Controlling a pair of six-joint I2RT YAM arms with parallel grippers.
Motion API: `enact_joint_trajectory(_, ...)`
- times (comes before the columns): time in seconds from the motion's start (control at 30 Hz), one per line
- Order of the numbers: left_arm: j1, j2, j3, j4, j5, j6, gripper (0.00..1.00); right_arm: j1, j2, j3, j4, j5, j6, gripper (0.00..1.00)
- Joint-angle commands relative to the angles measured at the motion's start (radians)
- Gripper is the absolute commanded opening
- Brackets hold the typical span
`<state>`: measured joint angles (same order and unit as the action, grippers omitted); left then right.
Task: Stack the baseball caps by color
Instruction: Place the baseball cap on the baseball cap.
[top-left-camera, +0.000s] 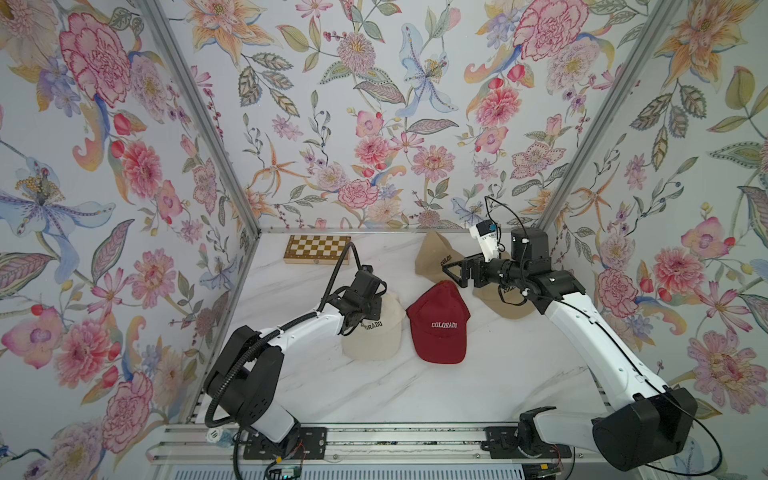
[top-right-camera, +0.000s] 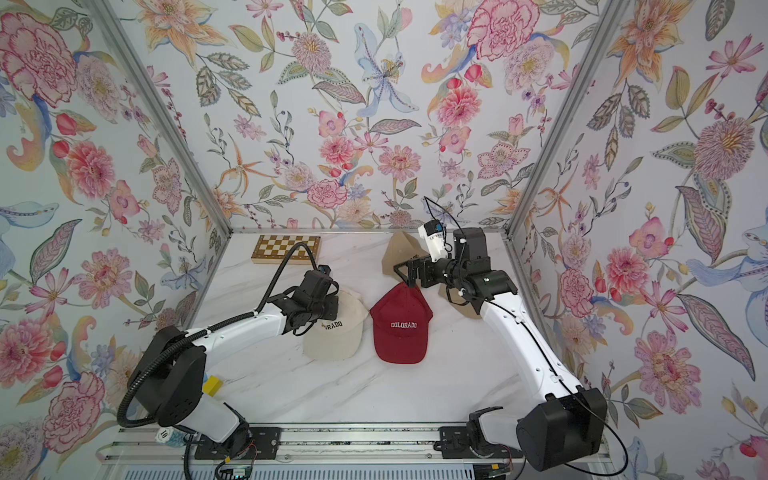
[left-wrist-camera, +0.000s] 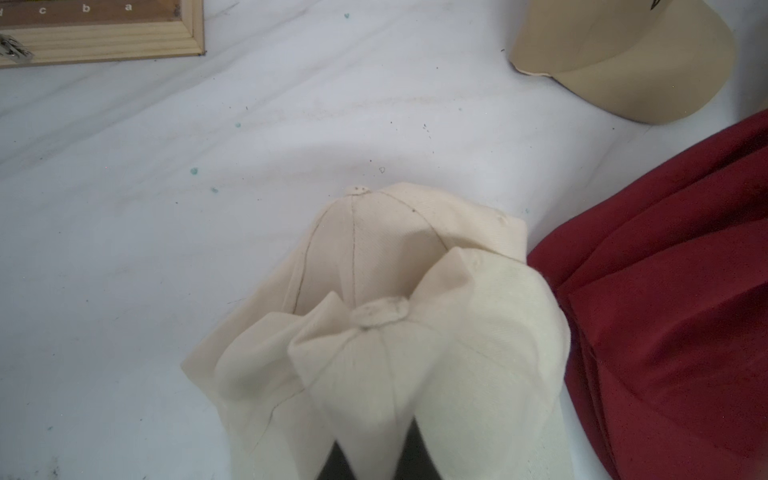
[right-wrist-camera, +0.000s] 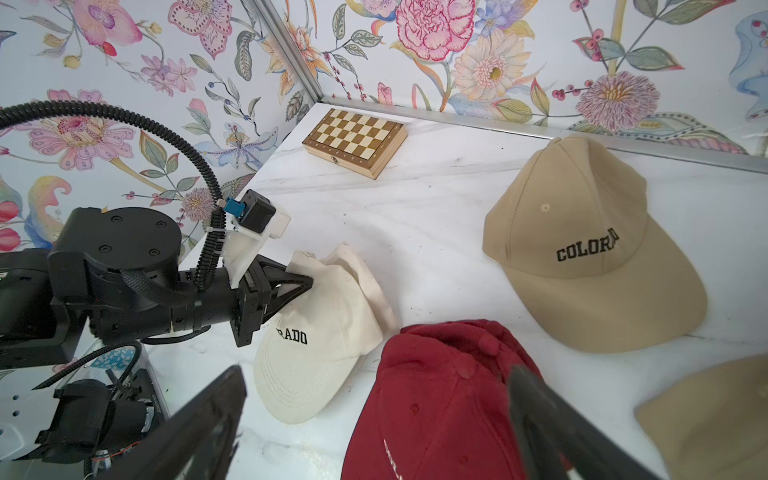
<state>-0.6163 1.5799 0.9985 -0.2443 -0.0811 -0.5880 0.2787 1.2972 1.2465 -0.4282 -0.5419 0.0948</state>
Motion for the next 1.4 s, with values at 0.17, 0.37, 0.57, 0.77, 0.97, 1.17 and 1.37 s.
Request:
enact_joint_trajectory(0.17,0.016,-0.007,-0.037,-0.007,0.02,0.006,0.56,-0.011,-0.009,-0.013,0.011,-0.009,0.006,0.99)
enact_joint_trajectory(0.37,0.015,-0.042,-0.038,-0.013,0.015,0.005,0.8,-0.01,-0.009,-0.016,0.011,-0.009,0.006,0.99)
enact_joint_trajectory(0.57,0.014,-0.041,-0.067,0.01,0.026,-0.007,1.0,-0.013,-0.008,-0.019,0.011,-0.006,0.005,0.99)
enact_joint_trajectory(0.77,0.015,-0.093,-0.053,-0.009,-0.005,0.005,1.0,-0.025,-0.012,-0.012,0.01,0.002,0.002,0.99)
enact_joint_trajectory(0.97,0.013,-0.217,0.052,-0.049,-0.076,0.128,1.0,-0.091,-0.005,-0.01,0.01,0.025,0.019,0.99)
enact_joint_trajectory(1.17,0.013,-0.343,0.04,0.078,-0.074,0.32,1.0,-0.107,0.133,0.107,0.009,0.057,0.065,0.99)
enact_joint_trajectory(1.37,0.014,-0.348,0.006,0.257,-0.004,0.461,1.0,-0.052,0.361,0.35,-0.085,0.265,0.084,0.99)
